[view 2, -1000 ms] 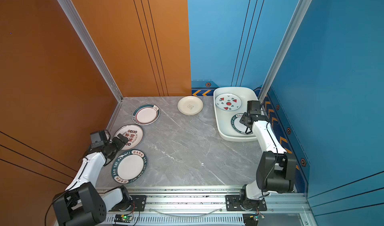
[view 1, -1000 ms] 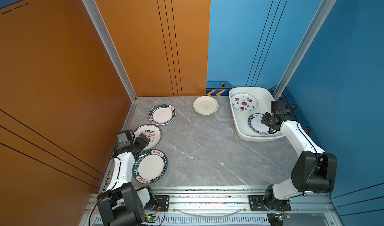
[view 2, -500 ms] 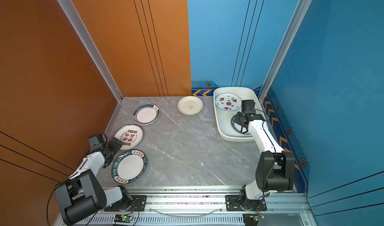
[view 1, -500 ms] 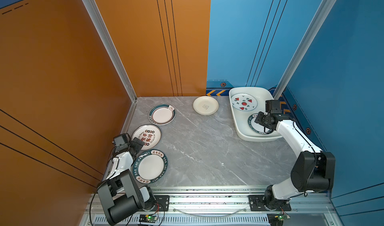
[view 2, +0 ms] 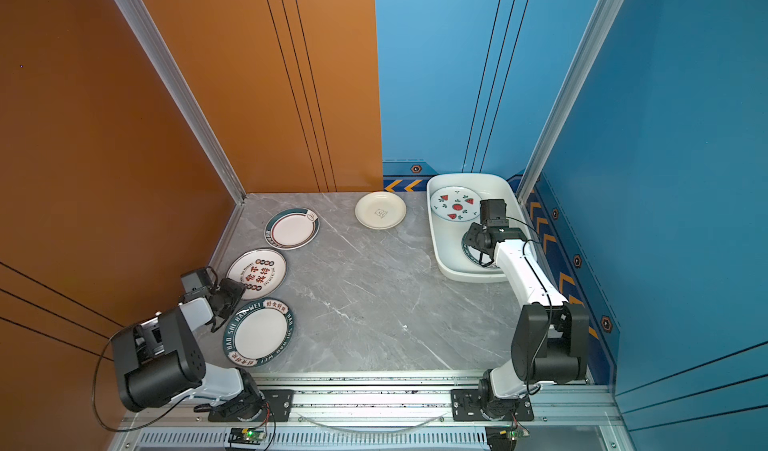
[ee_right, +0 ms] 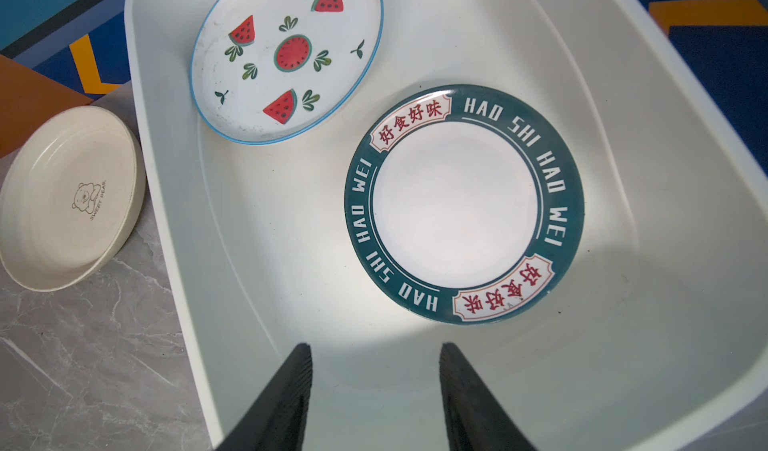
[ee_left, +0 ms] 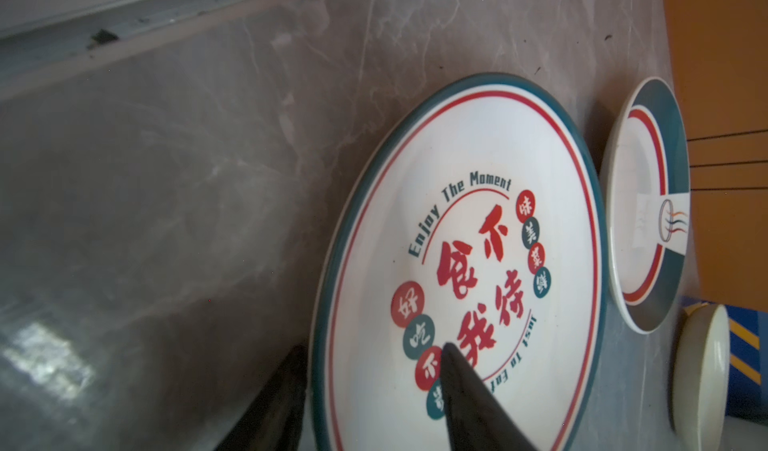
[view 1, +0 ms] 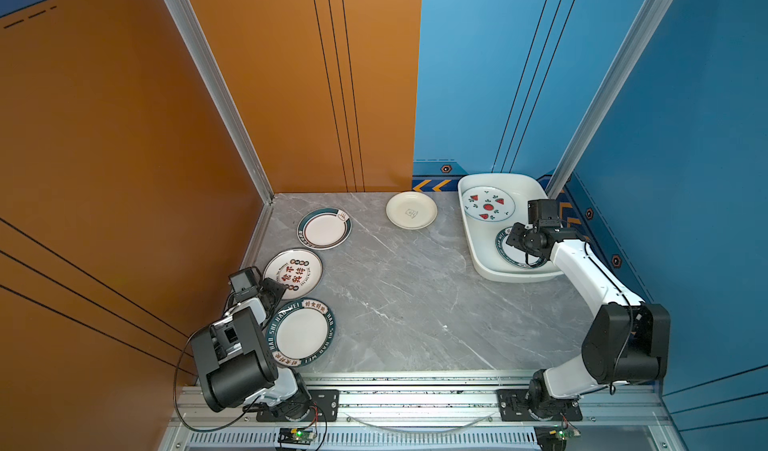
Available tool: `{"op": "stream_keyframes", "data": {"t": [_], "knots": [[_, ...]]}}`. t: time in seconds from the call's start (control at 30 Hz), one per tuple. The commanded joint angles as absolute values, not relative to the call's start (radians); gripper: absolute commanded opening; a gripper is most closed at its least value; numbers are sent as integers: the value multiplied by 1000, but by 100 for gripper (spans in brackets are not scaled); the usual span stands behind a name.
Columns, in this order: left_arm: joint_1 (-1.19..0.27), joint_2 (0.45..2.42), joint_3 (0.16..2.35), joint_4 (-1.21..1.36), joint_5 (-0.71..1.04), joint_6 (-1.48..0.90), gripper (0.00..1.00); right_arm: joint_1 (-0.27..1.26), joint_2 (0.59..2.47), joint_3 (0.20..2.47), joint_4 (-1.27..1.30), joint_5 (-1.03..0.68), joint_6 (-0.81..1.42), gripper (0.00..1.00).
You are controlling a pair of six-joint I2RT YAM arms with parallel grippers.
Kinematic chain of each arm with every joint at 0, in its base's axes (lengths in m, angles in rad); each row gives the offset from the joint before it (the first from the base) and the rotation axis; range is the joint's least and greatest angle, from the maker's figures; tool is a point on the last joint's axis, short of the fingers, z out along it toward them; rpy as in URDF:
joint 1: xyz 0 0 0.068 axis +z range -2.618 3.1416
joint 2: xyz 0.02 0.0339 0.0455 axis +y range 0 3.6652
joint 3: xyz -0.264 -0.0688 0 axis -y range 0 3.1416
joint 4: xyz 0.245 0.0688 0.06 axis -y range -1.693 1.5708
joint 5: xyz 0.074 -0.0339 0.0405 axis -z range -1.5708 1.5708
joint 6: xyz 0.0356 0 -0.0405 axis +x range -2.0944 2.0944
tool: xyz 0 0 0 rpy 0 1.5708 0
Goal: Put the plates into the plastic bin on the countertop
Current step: 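Tilt up the red-text plate with left gripper while right gripper rises, then reach right gripper to the raised plate and grasp its edge beside left gripper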
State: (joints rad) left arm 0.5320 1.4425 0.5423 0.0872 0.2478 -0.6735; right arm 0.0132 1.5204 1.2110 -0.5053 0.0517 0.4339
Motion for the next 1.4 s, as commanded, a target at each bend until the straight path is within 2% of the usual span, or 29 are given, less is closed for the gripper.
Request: {"op": "stream_keyframes", "data": {"t": [0.0,0.03,0.2,0.53,0.87,1.07,1.13,1.2,1.37], "knots": [[538,1470,516,103,301,-669,42,32,1498,1218,-509,37,440,53],[536,1471,516,104,304,-669,36,36,1501,1223,-509,37,442,53],[530,1457,503,102,310,-667,21,57,1514,1236,-512,45,443,53],[524,1366,502,49,311,-669,0,87,1509,1251,-518,19,442,53],[453,1162,518,-89,353,-707,0,159,1512,1276,-511,-103,457,53],[365,1008,547,-172,388,-760,0,240,1560,1262,-349,-458,532,57],[311,976,559,-174,394,-793,0,275,1584,1236,-229,-573,601,63],[257,957,574,-173,399,-825,0,311,1610,1222,-135,-648,646,69],[93,959,639,-150,397,-881,0,404,1686,1248,1,-751,696,75]]}}
